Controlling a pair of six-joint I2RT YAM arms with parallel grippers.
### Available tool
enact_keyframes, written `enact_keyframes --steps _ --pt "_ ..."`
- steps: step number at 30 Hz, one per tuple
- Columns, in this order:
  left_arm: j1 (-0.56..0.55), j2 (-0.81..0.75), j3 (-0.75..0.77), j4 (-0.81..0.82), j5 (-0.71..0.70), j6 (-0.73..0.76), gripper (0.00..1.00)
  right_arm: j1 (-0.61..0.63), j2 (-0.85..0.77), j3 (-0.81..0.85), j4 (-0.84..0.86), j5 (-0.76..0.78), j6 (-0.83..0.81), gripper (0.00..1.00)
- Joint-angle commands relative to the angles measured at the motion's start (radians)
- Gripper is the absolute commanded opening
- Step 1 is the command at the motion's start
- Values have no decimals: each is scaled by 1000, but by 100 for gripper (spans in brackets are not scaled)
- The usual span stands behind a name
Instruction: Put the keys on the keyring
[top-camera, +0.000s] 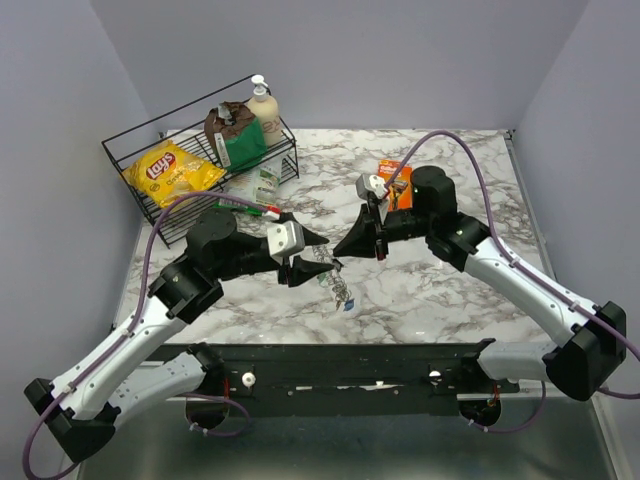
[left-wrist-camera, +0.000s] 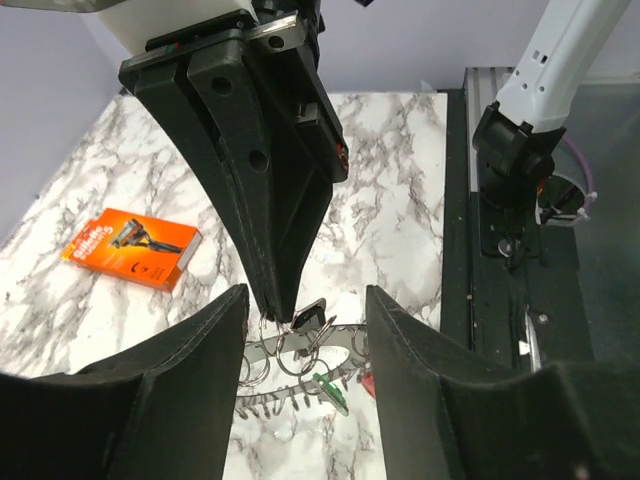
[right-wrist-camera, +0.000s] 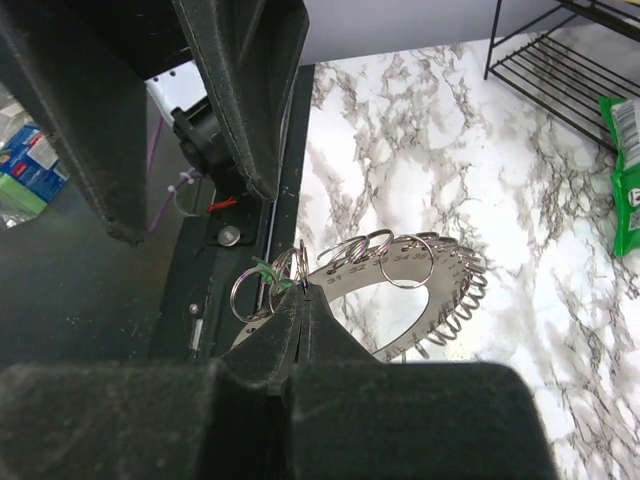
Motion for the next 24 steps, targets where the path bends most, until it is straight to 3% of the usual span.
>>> enact_keyframes --steps 1,12,24 --pt "-5 73 116 -265 -27 110 62 0 20 69 -118 70 -70 0" --pt "-5 182 187 -356 -110 139 66 3 26 116 -313 206 -129 0" --pt "-6 291 222 -325 -100 136 57 28 20 110 -365 271 -150 0"
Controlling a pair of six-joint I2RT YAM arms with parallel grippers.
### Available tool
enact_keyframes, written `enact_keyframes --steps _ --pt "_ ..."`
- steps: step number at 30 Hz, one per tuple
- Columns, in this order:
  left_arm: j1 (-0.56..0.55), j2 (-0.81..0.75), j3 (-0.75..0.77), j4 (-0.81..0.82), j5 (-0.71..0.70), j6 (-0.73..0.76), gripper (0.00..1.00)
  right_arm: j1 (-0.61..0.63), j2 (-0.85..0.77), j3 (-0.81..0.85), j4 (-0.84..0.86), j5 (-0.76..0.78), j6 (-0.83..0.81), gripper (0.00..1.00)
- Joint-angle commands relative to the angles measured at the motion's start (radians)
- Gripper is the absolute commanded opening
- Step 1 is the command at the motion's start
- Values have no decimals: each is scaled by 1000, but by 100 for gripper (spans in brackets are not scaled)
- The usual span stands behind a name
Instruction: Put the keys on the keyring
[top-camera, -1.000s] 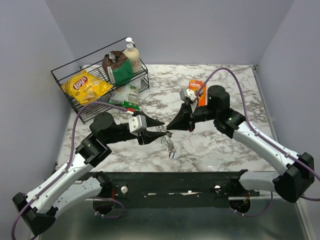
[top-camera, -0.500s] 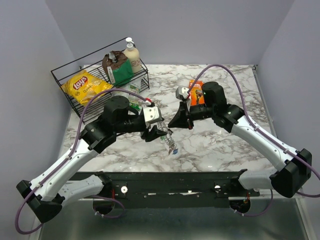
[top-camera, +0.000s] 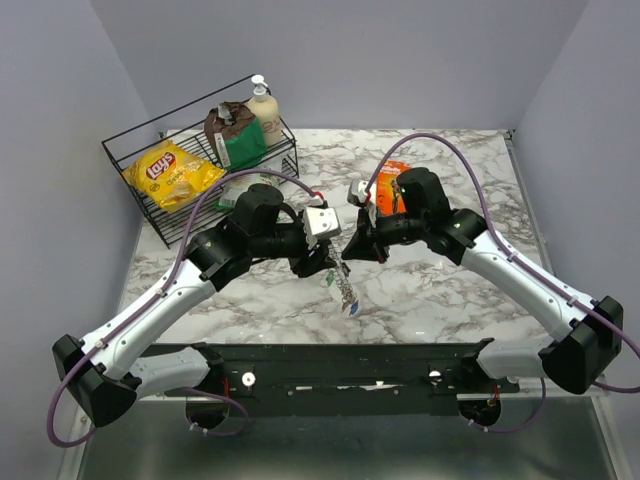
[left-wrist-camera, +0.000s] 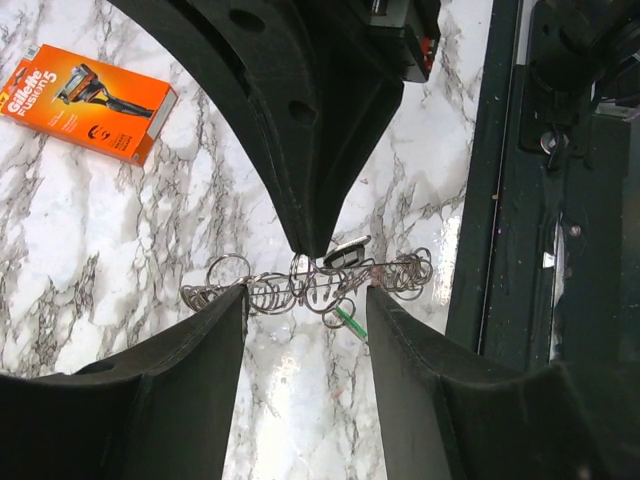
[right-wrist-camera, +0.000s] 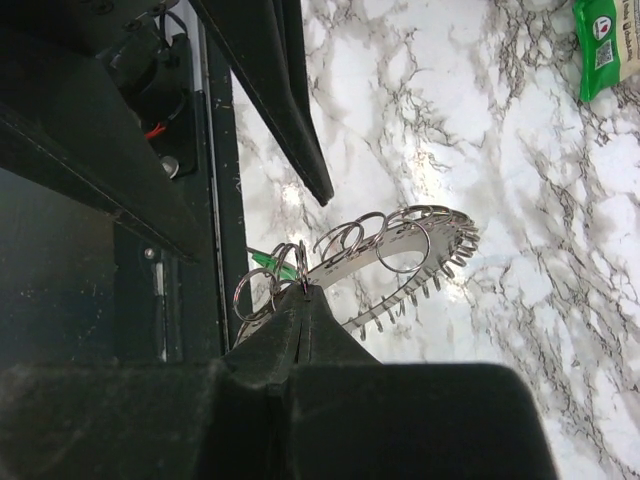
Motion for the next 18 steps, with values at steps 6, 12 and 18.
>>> enact_keyframes --steps 6,12,18 --pt "-5 50 20 54 29 11 55 8 -42 0 0 26 -15 0" --pt "-5 57 2 103 43 5 45 8 -48 -9 10 28 -15 0" --pt "-5 83 10 97 54 -4 32 8 -57 -17 19 26 -15 0"
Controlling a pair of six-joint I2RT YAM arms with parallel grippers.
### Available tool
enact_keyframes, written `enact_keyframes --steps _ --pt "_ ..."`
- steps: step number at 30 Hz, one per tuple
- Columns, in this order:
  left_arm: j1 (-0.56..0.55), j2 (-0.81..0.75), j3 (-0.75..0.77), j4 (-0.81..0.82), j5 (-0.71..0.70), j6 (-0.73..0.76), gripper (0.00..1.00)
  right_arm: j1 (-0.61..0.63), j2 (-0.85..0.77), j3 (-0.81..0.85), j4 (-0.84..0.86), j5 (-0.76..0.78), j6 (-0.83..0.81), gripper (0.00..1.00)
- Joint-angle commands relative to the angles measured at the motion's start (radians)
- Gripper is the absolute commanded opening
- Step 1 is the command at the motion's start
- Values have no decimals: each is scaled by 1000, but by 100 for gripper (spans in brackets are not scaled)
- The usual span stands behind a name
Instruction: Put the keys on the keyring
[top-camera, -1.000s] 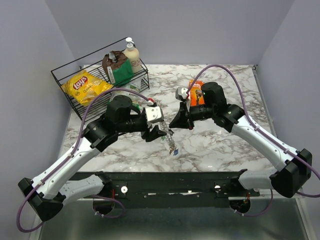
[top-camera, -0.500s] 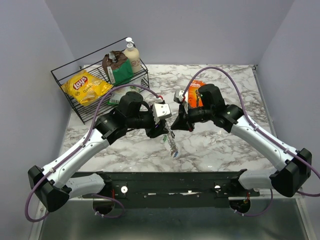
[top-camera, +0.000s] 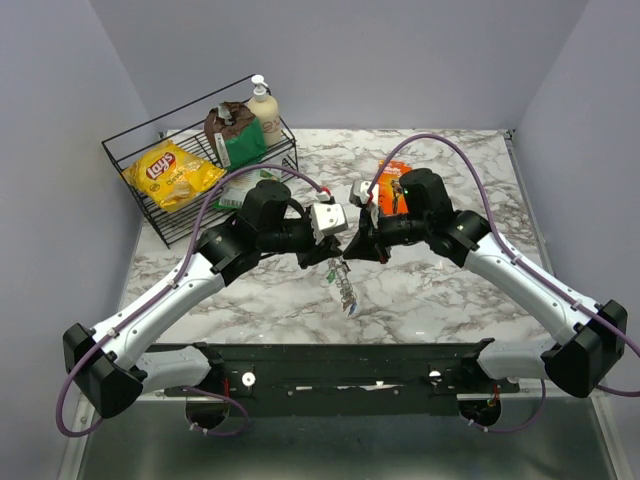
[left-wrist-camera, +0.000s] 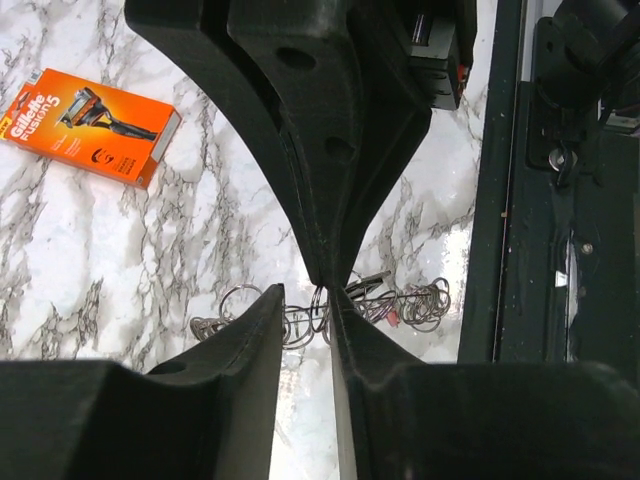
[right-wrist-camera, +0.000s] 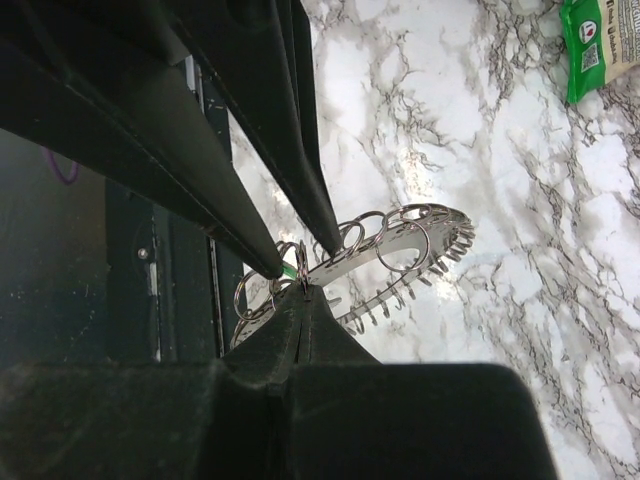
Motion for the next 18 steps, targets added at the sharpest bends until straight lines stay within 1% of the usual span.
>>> enact_keyframes --steps 1,7,9,10,12,13,15,18 --pt "-5 25 9 11 39 -1 32 6 -40 -12 22 6 -8 0" --pt "-6 37 12 -6 57 7 31 6 -42 -19 28 10 -7 1" --pt "-5 40 9 -6 57 10 26 6 -42 -19 31 10 -7 0" --pt "-5 40 9 -6 57 12 21 6 -43 -19 31 10 -7 0" --pt "-6 42 10 -3 59 10 15 6 -43 -22 33 7 -5 0" --pt "-5 43 12 -2 60 10 8 6 -43 -22 33 9 -5 0" --pt "-5 45 10 2 63 10 0 6 -43 -22 33 10 -7 0" --pt "-5 50 7 4 65 9 0 6 -43 -23 37 13 -5 0"
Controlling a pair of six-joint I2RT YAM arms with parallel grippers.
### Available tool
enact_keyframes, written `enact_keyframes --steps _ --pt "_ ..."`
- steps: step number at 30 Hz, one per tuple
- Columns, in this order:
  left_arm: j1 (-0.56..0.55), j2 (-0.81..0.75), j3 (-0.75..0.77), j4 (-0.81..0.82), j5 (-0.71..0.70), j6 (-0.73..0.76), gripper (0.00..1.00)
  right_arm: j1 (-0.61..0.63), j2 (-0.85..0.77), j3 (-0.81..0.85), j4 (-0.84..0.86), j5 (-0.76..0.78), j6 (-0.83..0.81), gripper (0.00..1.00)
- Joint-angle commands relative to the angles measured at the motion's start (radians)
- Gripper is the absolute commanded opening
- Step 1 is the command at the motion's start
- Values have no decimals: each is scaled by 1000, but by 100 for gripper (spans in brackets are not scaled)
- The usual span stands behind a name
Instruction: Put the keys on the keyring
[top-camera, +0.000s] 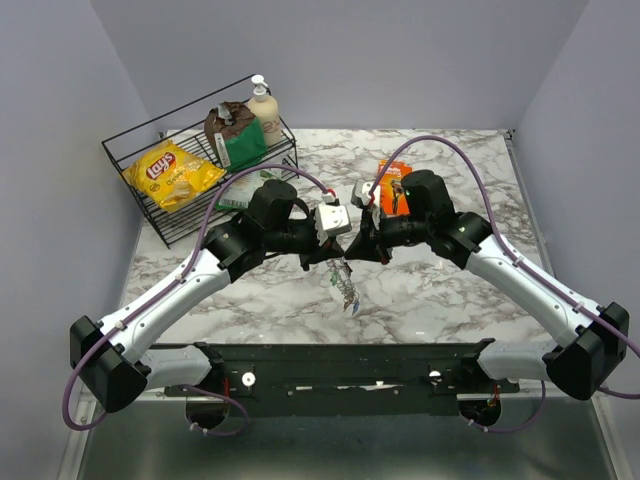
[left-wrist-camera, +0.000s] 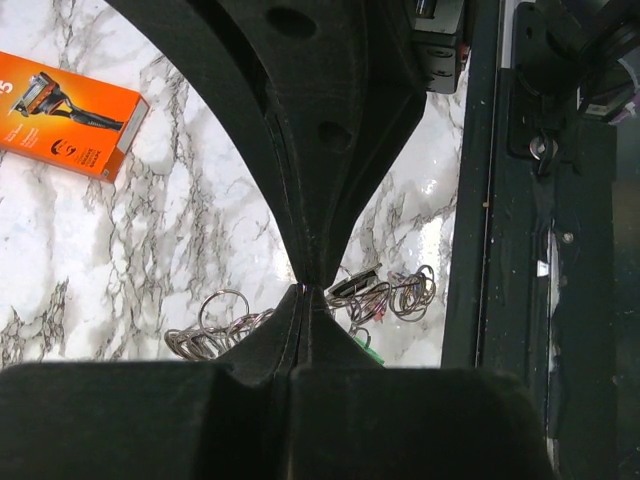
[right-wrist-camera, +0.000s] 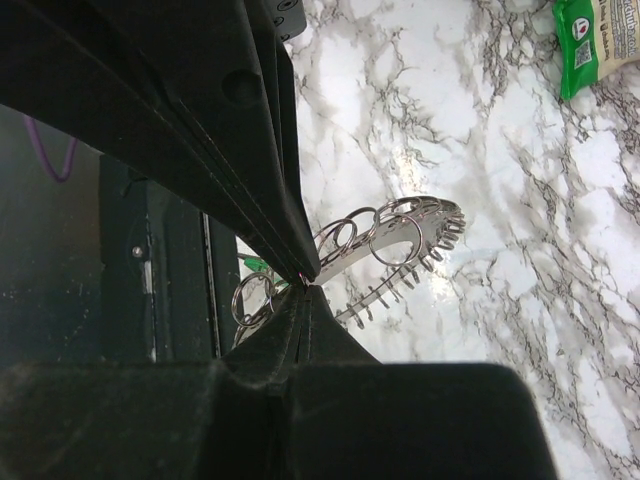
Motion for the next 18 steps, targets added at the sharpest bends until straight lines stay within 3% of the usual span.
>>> enact_keyframes --steps 1,6,13,18 --pt "-5 7 4 17 25 1 0 6 -30 -9 35 5 -2 0" --pt "-5 -17 -42 81 28 -34 0 6 -36 -18 64 11 10 3" --pt "-5 -105 -177 297 -4 -160 0 6 -45 -21 113 23 56 37" --pt "-5 -180 -279 439 -27 -228 0 6 -87 -34 162 66 87 52"
